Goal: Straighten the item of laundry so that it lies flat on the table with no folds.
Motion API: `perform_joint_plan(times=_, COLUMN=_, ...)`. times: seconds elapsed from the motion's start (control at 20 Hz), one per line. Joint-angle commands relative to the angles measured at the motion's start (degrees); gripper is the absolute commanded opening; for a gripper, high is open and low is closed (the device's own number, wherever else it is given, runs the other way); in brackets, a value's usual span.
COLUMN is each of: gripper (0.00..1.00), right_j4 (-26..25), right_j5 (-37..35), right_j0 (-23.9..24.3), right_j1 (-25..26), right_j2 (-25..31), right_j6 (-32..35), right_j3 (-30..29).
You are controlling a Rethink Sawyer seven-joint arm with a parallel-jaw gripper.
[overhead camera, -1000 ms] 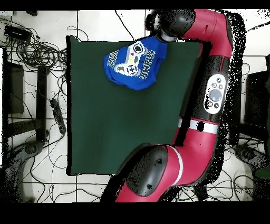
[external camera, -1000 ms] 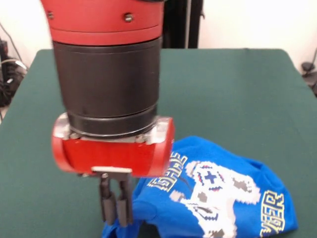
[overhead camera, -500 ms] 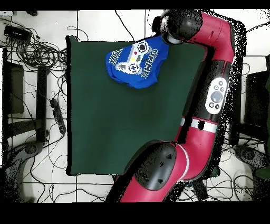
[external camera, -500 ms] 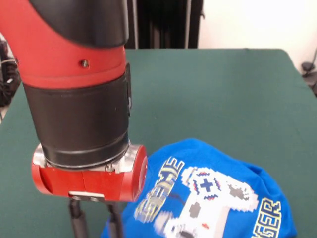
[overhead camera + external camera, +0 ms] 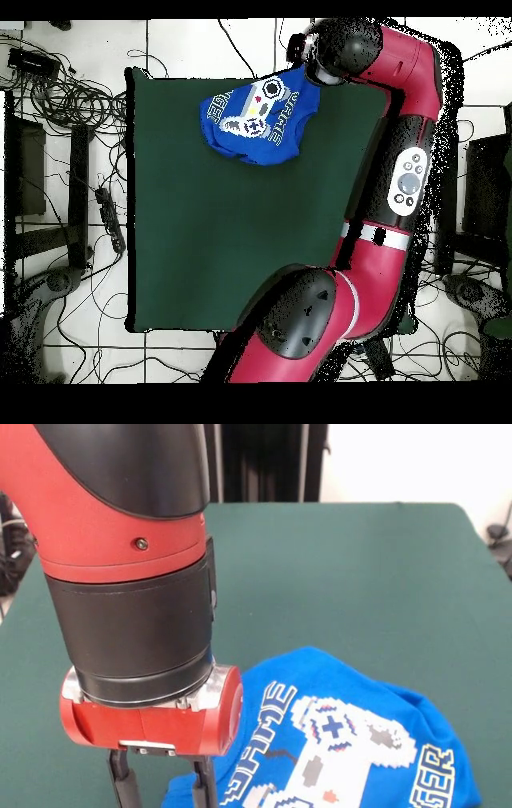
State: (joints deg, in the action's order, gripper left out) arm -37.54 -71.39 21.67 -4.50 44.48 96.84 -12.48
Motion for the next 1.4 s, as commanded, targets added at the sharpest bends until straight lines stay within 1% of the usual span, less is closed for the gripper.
perform_joint_plan(times=0.05, gripper=1.0, right_j4=0.85, right_j5=-0.21, right_j0=-1.3, right_j1=-1.68, right_j2=0.67, right_j6=-4.58, right_j3=-7.84)
perform_joint_plan(times=0.1, gripper=1.0, right_j4=2.69, right_j5=1.41, right_j0=-1.36, right_j1=-2.97, right_j2=-2.27, right_j6=-1.28, right_j3=-11.1)
perform_joint_plan(times=0.2, gripper=1.0, right_j4=4.56, right_j5=3.73, right_j0=-1.35, right_j1=-4.53, right_j2=-5.4, right_j6=2.3, right_j3=-15.39)
perform_joint_plan(times=0.5, gripper=1.0, right_j4=8.53, right_j5=7.7, right_j0=-2.12, right_j1=-9.98, right_j2=-13.23, right_j6=13.19, right_j3=-27.29)
perform_joint_plan(times=0.85, gripper=1.0, right_j4=11.64, right_j5=9.63, right_j0=-3.6, right_j1=-13.44, right_j2=-18.16, right_j6=19.23, right_j3=-33.8)
perform_joint_plan(times=1.05, gripper=1.0, right_j4=13.66, right_j5=10.49, right_j0=-4.34, right_j1=-13.8, right_j2=-20.2, right_j6=20.52, right_j3=-35.68)
perform_joint_plan(times=1.4, gripper=1.0, right_j4=16.98, right_j5=14.02, right_j0=-5.5, right_j1=-13.53, right_j2=-23.43, right_j6=22.6, right_j3=-39.28)
